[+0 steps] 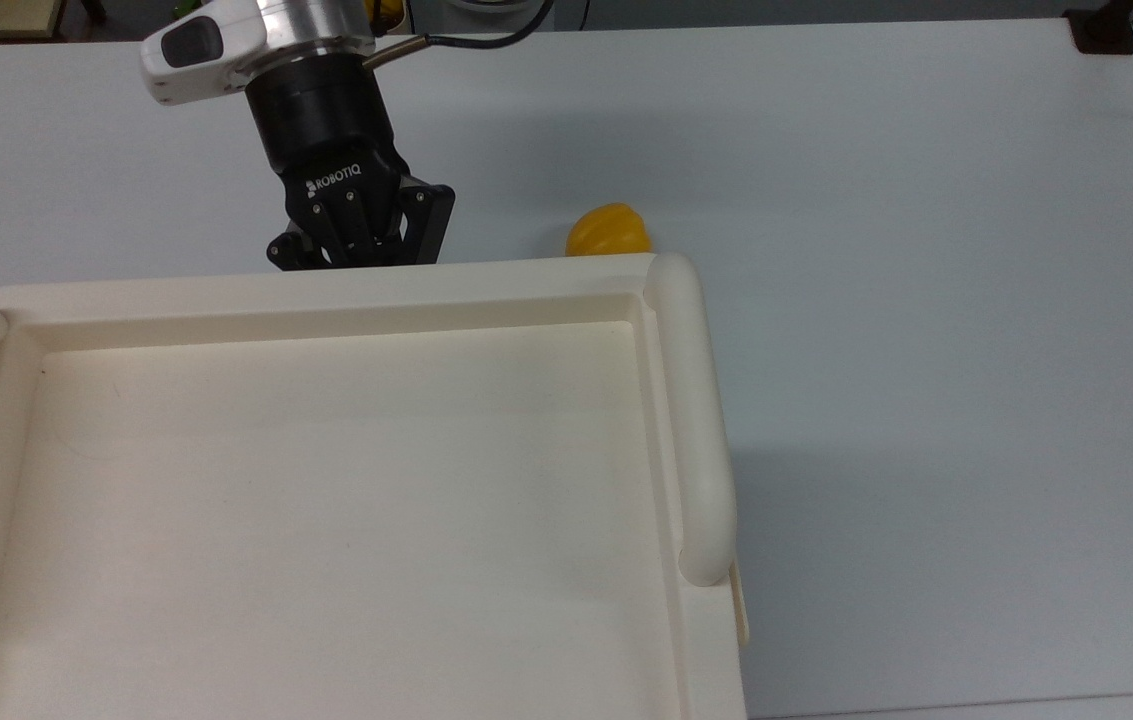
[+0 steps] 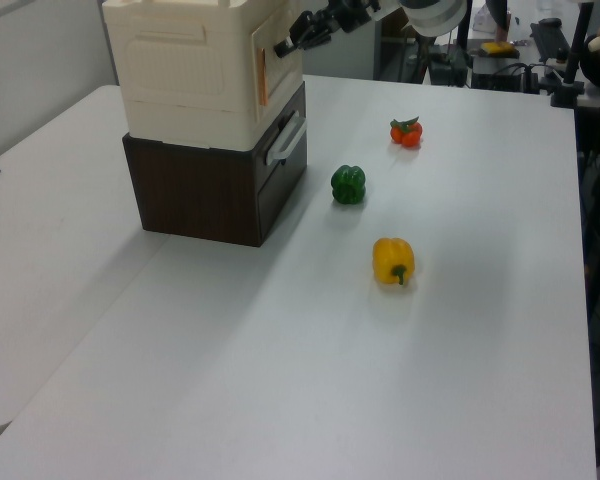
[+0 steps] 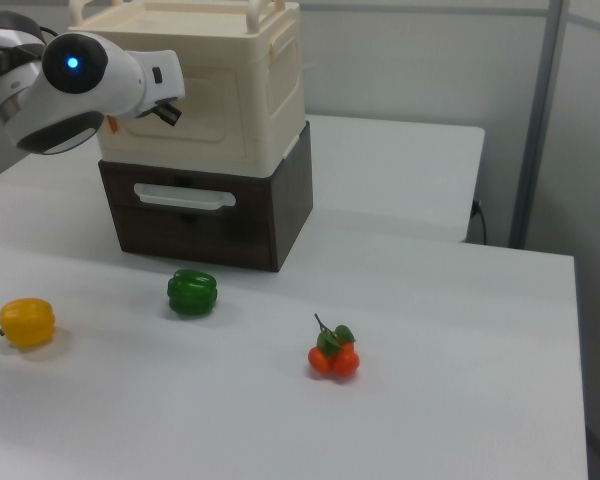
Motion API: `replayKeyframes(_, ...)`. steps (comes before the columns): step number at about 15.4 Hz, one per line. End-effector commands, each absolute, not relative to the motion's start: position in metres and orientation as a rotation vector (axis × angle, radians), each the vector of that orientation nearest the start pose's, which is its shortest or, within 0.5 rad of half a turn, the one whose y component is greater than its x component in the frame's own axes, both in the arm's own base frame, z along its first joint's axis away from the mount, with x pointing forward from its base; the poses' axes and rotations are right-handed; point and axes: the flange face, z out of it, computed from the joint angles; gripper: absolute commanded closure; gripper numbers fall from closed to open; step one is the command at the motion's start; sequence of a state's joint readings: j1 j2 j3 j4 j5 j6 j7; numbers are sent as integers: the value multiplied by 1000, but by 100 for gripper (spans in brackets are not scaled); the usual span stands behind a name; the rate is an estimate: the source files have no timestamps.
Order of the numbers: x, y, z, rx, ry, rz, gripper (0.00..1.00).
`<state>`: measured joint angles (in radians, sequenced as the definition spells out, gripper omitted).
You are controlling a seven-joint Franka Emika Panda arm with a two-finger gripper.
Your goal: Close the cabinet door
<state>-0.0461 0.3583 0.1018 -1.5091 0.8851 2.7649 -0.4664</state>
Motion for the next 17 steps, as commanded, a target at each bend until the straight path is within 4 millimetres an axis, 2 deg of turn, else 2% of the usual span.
replayKeyframes(1, 722, 2, 554, -2311, 252, -1258, 100)
replayKeyframes(4, 721, 3, 556, -2313, 242, -1260, 100)
replayKeyframes(5, 717, 0, 565, -2313, 231, -1273, 100)
replayKeyframes(8, 687, -2, 570, -2350, 215, -1240, 100)
replayKeyframes(9, 675, 1, 564, -2385, 182, -1196, 100)
replayKeyframes(11, 653, 0, 553, -2489, 80, -1132, 93)
replayKeyframes(12, 643, -9, 551, -2539, 46, -1108, 91)
replayKeyframes(14, 627, -31, 550, -2599, 4, -992, 78)
replayKeyframes(15, 621, -51, 546, -2621, -4, -883, 62)
replayKeyframes(17, 603, -85, 547, -2697, -66, -680, 42)
